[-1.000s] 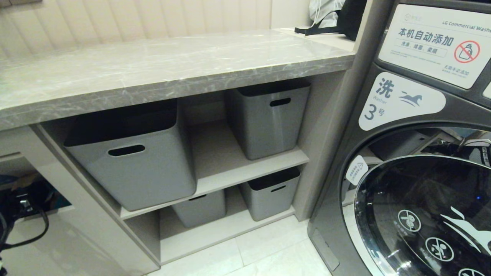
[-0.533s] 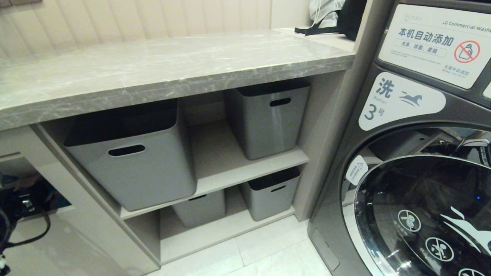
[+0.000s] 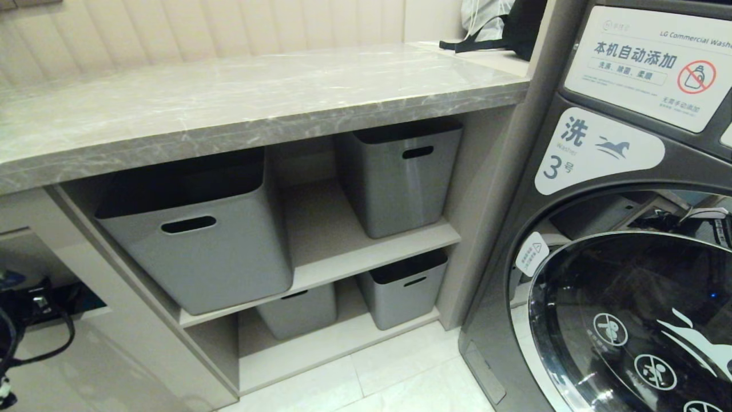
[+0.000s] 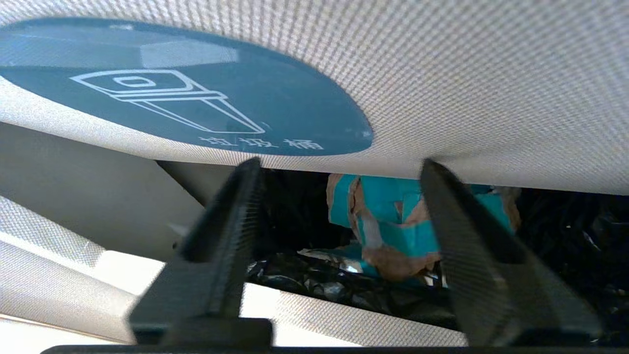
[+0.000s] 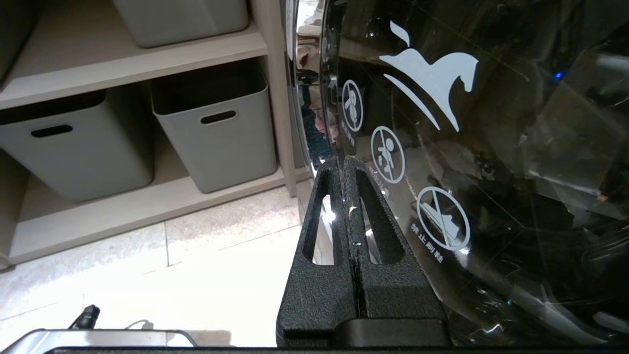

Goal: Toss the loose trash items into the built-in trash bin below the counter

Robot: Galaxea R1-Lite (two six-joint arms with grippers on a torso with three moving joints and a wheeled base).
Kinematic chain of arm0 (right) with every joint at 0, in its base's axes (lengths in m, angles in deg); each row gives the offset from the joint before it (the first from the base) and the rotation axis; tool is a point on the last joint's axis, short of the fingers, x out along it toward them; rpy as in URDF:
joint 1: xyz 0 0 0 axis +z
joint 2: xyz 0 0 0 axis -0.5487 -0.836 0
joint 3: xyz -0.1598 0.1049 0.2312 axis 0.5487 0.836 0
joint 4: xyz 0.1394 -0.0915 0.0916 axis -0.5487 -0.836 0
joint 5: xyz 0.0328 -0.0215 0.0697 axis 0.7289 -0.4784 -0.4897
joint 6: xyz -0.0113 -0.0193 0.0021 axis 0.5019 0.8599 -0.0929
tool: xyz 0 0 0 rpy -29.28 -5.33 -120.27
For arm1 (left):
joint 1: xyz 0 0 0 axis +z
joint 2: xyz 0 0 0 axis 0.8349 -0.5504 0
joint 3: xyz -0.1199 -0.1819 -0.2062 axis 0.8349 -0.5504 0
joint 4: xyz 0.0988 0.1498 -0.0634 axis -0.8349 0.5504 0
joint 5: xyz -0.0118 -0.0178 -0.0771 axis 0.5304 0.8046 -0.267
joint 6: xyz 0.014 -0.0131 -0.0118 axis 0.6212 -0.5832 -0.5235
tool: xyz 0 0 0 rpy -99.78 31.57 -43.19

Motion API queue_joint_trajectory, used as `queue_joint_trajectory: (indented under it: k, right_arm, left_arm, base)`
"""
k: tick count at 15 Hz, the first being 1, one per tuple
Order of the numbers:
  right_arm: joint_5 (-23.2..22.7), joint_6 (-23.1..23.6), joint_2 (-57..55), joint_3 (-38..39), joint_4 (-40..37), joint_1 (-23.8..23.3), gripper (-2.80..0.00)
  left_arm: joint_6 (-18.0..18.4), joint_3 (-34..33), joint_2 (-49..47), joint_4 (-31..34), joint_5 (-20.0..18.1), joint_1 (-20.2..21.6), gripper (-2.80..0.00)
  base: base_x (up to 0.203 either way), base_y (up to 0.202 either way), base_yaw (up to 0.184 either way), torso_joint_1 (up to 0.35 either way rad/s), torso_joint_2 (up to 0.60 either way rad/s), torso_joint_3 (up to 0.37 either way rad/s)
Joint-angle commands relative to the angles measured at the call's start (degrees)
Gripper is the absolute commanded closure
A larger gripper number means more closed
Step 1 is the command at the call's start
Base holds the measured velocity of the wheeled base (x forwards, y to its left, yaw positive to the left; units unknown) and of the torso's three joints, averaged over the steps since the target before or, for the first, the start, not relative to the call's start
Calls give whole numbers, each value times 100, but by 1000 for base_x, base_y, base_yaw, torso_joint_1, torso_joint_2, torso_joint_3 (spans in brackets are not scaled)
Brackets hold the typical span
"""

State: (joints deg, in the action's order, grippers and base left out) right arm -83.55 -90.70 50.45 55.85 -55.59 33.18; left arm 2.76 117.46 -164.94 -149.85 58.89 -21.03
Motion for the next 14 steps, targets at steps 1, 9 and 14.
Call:
queue_joint_trajectory:
  k: [1,9,14]
  right_arm:
    - [2,0,-2,0,-2,1,0]
    - [2,0,-2,0,-2,1,0]
    - [2,0,-2,0,0,1,0]
  left_arm:
    - [2,-19,51,-48,5,7,-280]
    - [-8,-965,864,-48,5,11,0]
    - [-16,-1696,1525,-48,4,3,0]
  base:
    - [0,0,0,0,0,0]
    - [0,0,0,0,0,0]
    - [0,0,0,0,0,0]
